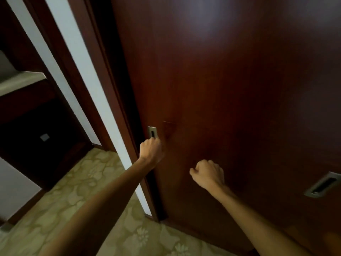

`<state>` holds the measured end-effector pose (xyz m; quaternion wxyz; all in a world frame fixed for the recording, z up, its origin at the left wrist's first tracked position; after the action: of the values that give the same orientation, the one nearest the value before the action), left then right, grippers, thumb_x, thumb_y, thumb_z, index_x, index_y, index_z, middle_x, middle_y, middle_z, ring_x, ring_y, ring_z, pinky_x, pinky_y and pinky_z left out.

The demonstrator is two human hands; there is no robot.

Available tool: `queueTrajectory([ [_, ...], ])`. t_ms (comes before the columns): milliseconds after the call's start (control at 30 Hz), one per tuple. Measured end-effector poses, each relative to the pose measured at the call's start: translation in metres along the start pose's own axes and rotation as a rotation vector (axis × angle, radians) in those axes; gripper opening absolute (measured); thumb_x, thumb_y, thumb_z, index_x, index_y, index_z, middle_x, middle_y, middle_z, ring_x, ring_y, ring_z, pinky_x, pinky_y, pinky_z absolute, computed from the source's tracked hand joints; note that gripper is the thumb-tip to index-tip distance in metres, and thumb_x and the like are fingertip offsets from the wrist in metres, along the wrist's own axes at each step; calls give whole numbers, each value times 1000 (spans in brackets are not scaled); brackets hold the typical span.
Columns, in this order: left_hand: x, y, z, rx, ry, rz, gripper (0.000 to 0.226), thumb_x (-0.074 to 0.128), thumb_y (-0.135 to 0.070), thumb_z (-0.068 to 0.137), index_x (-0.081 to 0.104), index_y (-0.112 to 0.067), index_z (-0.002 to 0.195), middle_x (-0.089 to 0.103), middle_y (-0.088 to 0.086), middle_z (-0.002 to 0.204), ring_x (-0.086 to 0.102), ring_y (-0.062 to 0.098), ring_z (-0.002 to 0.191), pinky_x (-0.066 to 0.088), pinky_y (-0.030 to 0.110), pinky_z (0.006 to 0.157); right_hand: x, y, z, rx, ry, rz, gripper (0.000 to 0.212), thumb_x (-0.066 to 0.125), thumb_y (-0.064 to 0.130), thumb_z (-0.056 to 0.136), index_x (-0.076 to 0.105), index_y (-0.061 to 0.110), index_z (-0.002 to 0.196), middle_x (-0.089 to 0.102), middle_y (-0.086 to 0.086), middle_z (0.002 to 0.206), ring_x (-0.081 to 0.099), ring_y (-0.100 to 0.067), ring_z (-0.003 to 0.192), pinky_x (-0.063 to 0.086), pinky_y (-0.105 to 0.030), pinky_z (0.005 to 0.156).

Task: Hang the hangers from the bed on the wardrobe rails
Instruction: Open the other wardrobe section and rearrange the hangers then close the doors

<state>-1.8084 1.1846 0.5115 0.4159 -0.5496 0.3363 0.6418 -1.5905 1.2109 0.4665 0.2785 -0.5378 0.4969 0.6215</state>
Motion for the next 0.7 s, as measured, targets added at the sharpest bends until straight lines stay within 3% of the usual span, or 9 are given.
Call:
queueTrajectory([
  [100,14,74,21,-181,56,-174,24,61,-29,93,66,-7,101,72,11,98,70,34,89,40,34,60,16,81,27,-18,-23,12,34,55,51,96,72,22,93,72,1,89,70,-19,86,54,-34,79],
  [267,34,99,47,-141,113,-366,26,72,-26,84,65,-9,102,72,10,100,71,32,91,43,32,61,32,172,59,36,-119,-19,29,61,43,89,74,20,99,73,-5,102,70,-27,97,51,-36,80],
  [333,41,94,52,-132,144,-439,36,76,-30,83,62,-9,109,71,9,102,71,32,94,44,33,63,36,170,72,117,-138,-43,23,65,38,85,74,18,93,74,-5,98,71,-27,94,52,-35,78],
  [400,49,91,56,-142,187,-539,35,77,-31,84,59,-11,107,65,4,92,67,25,83,44,30,59,38,158,76,198,-167,-53,27,62,41,87,74,18,91,75,-5,96,71,-27,92,52,-34,76],
  [500,60,91,62,-207,196,-708,27,75,-27,88,50,-16,87,46,-9,69,45,5,55,31,18,42,31,141,79,271,-257,-81,44,47,53,96,74,18,94,74,-5,95,71,-26,90,53,-36,76],
  [600,67,88,65,-255,143,-800,39,73,-27,91,43,-23,67,46,-12,63,44,0,49,29,15,39,24,121,83,320,-302,-89,50,41,55,99,73,18,87,73,-3,87,70,-23,82,47,-33,68],
  [700,66,88,68,-288,84,-813,41,75,-28,89,43,-21,64,45,-11,61,42,1,49,32,17,41,25,108,83,333,-278,-91,53,40,58,99,64,22,68,67,2,71,64,-18,66,43,-30,59],
])
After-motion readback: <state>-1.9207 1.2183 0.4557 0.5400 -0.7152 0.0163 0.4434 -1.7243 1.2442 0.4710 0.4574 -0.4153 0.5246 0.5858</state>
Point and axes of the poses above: each hand's wrist, its own z-axis towards the middle knuckle, its own x-axis out of the palm, y = z × x, the point moved 10 cm from there along z, towards the middle knuckle
